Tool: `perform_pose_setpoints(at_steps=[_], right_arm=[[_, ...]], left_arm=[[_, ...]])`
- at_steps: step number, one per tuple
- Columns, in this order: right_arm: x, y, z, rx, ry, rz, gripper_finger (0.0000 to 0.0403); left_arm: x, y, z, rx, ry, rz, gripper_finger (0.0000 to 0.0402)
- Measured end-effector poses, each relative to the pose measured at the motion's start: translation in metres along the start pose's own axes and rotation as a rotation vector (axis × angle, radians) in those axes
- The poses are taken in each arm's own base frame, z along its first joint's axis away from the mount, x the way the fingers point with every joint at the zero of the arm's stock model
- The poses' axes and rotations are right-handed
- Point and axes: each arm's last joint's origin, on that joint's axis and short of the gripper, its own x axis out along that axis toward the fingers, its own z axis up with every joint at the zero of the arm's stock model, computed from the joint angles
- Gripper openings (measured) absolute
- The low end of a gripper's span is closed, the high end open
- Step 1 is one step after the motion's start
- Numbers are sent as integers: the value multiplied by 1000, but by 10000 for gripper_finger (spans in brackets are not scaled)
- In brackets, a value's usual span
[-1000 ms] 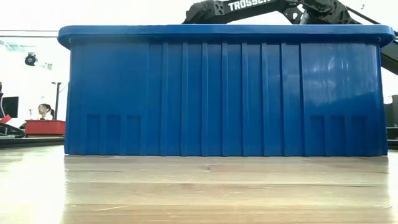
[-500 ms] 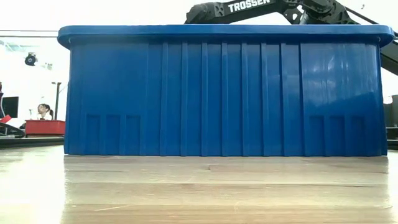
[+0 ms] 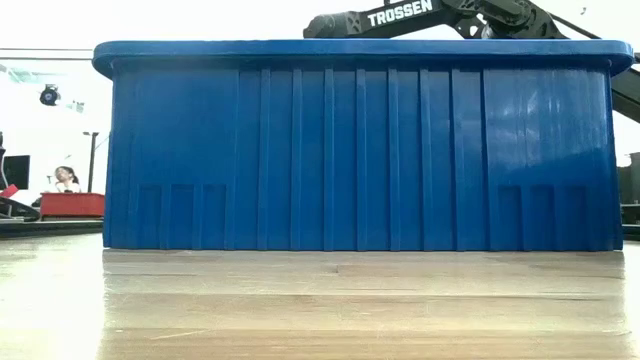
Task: Pick and place slides into bin
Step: Put the black slide into the blue bin
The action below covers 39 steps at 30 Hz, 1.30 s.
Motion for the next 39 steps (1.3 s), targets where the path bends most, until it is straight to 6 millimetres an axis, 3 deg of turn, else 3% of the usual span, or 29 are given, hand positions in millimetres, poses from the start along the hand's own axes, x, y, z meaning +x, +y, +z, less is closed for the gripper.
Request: perform_pose_setpoints(at_steps=[7, 14, 21, 39], right_arm=[[-1, -2, -1, 6, 13, 25, 198], [-12, -11, -5, -29, 21, 49, 244], [-27, -20, -8, 2, 28, 175, 246], [-31, -25, -10, -3, 63, 254, 245]], left_arm=[[-3, 1, 1, -2, -7, 0, 8], [-5, 1, 1, -3, -13, -1, 8], [-6, 2, 0, -1, -6, 0, 8], [-9, 2, -1, 2, 3, 1, 8]])
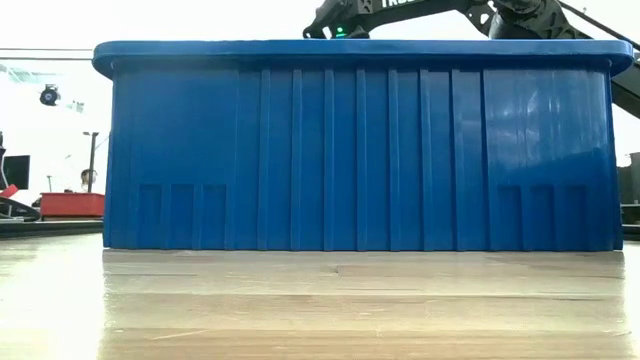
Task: Pick and place slides into bin
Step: Put the black slide into the blue bin
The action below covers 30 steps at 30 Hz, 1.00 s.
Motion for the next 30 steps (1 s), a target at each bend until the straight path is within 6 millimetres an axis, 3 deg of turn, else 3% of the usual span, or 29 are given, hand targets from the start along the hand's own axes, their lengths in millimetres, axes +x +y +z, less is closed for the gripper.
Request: perform_pose_setpoints(at_steps=[20, 26, 30], right_arm=[[-16, -7, -4, 13, -31, 28, 244], [-47, -15, -15, 36, -89, 97, 244], [-88, -23, -31, 87, -209, 161, 244]], left_arm=[[-1, 0, 0, 0, -2, 0, 8], [-1, 0, -1, 3, 12, 0, 8], [-1, 0, -1, 3, 11, 1, 8]])
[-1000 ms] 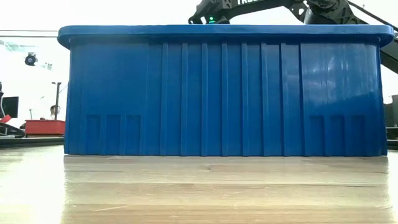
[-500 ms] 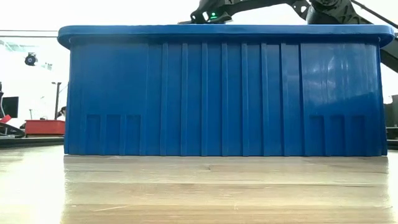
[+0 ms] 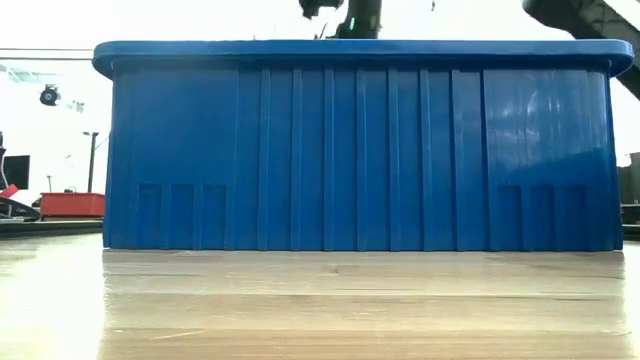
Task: Pick and place slides into bin
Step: Put the black slide into the blue bin
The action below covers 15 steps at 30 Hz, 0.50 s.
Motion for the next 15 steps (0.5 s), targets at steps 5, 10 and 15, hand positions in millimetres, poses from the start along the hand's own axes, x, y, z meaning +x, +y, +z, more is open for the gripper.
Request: perform_pose_setpoints(at_steps=[5, 10, 15], right_arm=[[-80, -4, -19, 93, -256, 136, 244], [-146, 1, -51, 89, -441, 287, 244], [-185, 16, -89, -25, -453, 478, 244]], left_arm=[[0, 0, 0, 0, 0, 0, 8], [0, 0, 0, 1, 0, -1, 8], [0, 0, 0, 1, 0, 0, 8]])
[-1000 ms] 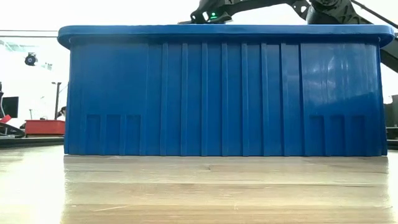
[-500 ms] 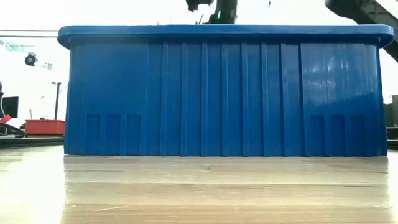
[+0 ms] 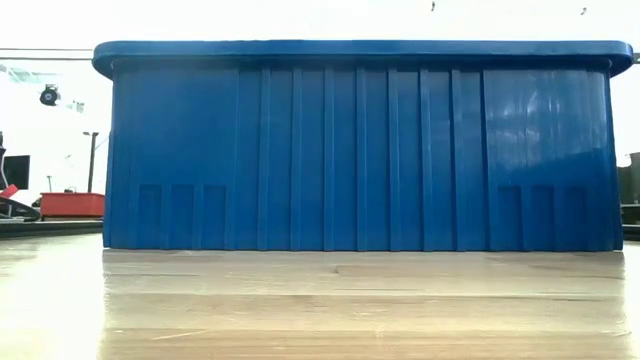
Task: Pick and place slides into bin
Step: Put the black slide into the blue bin
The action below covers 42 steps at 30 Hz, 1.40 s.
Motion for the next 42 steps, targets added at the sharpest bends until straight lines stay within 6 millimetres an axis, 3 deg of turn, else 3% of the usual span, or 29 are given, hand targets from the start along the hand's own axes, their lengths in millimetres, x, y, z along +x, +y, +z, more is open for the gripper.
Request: perform_pose_setpoints(at_steps=[6, 12, 17, 24, 36, 42], right_arm=[[-22, 44, -30, -84, 96, 213, 244], [-27, 92, -67, -222, 221, 342, 244], [-20, 117, -100, -305, 361, 316, 242], [-5, 137, -134, -308, 538, 233, 242], [43, 163, -161, -326, 615, 163, 242], [59, 179, -135, -208, 401, 334, 242]], left_arm=[[0, 0, 0, 0, 0, 0, 8], [0, 0, 0, 0, 0, -1, 8], [0, 0, 0, 0, 0, -2, 8], [0, 0, 0, 1, 1, -2, 8], [0, 0, 0, 0, 1, -4, 8], [0, 0, 0, 0, 1, -4, 8]])
